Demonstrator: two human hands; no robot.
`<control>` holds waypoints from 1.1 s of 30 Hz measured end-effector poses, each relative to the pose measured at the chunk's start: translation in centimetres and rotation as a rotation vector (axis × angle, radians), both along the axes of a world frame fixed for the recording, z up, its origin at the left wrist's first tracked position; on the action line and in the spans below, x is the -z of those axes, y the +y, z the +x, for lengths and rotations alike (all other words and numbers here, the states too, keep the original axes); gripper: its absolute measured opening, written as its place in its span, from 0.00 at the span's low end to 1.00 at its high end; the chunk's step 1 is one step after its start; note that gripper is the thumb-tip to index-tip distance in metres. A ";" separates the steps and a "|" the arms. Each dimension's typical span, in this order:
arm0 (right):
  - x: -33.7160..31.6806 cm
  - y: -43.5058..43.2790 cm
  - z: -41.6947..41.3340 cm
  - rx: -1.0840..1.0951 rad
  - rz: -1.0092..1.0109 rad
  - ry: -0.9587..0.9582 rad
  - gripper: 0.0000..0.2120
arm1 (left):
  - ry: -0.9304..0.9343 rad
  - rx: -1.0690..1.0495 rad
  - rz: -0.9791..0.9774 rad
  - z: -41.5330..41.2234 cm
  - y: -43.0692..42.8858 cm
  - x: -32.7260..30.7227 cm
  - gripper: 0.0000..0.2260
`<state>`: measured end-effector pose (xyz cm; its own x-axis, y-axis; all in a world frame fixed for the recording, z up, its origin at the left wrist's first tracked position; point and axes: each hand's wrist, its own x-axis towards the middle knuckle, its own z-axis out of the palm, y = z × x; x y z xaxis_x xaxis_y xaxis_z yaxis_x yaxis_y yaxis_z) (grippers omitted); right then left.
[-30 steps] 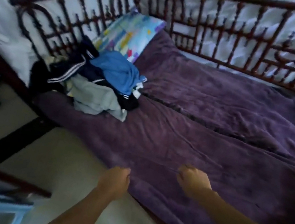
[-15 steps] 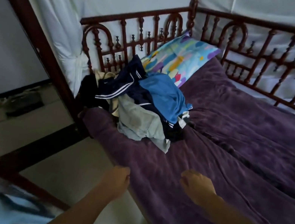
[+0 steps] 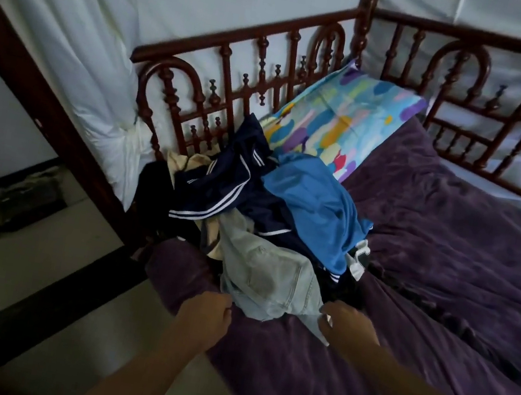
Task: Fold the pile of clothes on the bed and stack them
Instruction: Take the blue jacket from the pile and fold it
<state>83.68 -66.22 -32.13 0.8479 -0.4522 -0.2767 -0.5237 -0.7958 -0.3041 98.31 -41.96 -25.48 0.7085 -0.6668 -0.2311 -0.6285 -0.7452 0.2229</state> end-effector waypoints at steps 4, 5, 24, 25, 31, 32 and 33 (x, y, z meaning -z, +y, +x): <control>1.3 -1.9 4.6 0.125 -0.012 0.065 0.15 | 0.022 0.110 -0.013 7.0 -2.1 1.9 0.10; 1.5 -2.3 5.6 0.167 -0.004 0.085 0.14 | 0.041 0.136 -0.021 8.8 -2.8 2.2 0.09; 13.8 -11.3 16.9 0.679 0.099 0.215 0.26 | 0.278 0.470 0.018 20.4 -13.2 11.9 0.09; 14.6 -11.8 17.3 0.695 0.122 0.234 0.23 | 0.280 0.468 0.018 20.6 -13.3 12.2 0.09; 11.9 -13.9 17.7 0.898 0.350 -0.188 0.06 | 0.232 0.410 0.051 22.3 -16.3 10.8 0.09; 10.0 -14.4 17.5 0.951 0.448 -0.313 0.06 | 0.226 0.407 0.048 22.6 -17.4 10.1 0.09; 8.0 -15.0 17.3 0.997 0.542 -0.418 0.09 | 0.222 0.411 0.032 22.9 -18.5 9.4 0.11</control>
